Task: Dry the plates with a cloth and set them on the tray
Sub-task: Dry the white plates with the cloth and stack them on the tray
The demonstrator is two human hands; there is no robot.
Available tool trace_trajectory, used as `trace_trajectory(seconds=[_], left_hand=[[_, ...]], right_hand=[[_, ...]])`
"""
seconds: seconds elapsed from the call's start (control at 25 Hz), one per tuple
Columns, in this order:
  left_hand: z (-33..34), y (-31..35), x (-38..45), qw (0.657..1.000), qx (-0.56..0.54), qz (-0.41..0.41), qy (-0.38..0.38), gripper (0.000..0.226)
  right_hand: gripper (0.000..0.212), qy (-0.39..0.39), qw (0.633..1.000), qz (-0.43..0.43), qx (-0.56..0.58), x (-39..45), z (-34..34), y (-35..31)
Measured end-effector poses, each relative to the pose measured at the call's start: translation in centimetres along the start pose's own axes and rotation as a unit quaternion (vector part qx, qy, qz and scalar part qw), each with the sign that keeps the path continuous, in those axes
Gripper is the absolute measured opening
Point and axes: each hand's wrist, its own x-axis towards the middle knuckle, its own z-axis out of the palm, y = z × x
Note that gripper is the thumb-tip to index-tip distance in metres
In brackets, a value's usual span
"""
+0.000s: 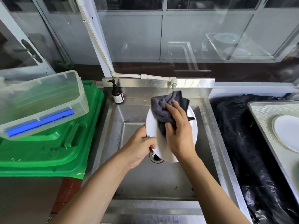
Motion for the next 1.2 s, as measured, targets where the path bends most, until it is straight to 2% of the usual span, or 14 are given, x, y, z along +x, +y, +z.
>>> trace_trajectory(seconds=[0.12,0.16,0.28,0.44,0.6,0.68,0.76,0.84,0.92,1.04,1.08,1.2], left_hand=[[-0.2,-0.2,0.4,1.000,-0.011,0.007,0.021,0.037],[-0.3,-0.3,0.5,1.000,-0.009,0.005,0.027,0.032],[0.1,-0.1,0.2,0.999,0.020,0.002,0.027,0.027],[0.1,0.0,0.4,1.000,0.003,0.021,0.022,0.031],[0.1,0.4,0.2,0.999,0.026,0.007,0.025,0.026],[0.4,0.5,0.4,0.999,0.018,0.013,0.024,0.030],[0.2,0.5,0.6,1.000,-0.002,0.013,0.024,0.043],[0.1,0.6,0.8,1.000,-0.017,0.008,0.020,0.028],[0.2,0.7,0.8,1.000,-0.019,0.001,0.022,0.026],[0.0,0.8,1.1,1.000,-0.028,0.003,0.008,0.033],[-0.2,0.7,1.2,1.000,-0.027,0.002,0.003,0.036],[-0.4,0.8,1.5,1.000,-0.024,0.003,0.019,0.032]], right_hand=[[0.054,-0.078,0.992,-0.098,-0.002,-0.7,0.7,-0.4],[0.052,-0.063,0.994,-0.089,-0.005,-0.2,0.4,0.1],[0.054,0.023,1.000,0.017,0.002,0.6,-0.4,0.9],[0.055,-0.070,0.995,-0.076,0.005,-0.6,0.6,0.2],[0.056,0.025,0.999,0.019,-0.006,0.7,-0.4,0.8],[0.054,-0.020,0.999,-0.034,-0.004,0.2,-0.1,0.4],[0.053,-0.059,0.995,-0.081,-0.009,0.0,0.0,0.6],[0.055,-0.013,0.999,-0.022,-0.019,0.9,-0.8,1.2],[0.058,-0.008,0.999,0.022,-0.022,1.1,-1.1,1.1],[0.057,-0.086,0.994,-0.050,-0.037,-0.1,0.1,0.4],[0.056,-0.088,0.994,-0.059,-0.039,-0.2,0.4,0.6],[0.051,-0.026,0.999,0.007,-0.031,0.8,-0.2,1.5]])
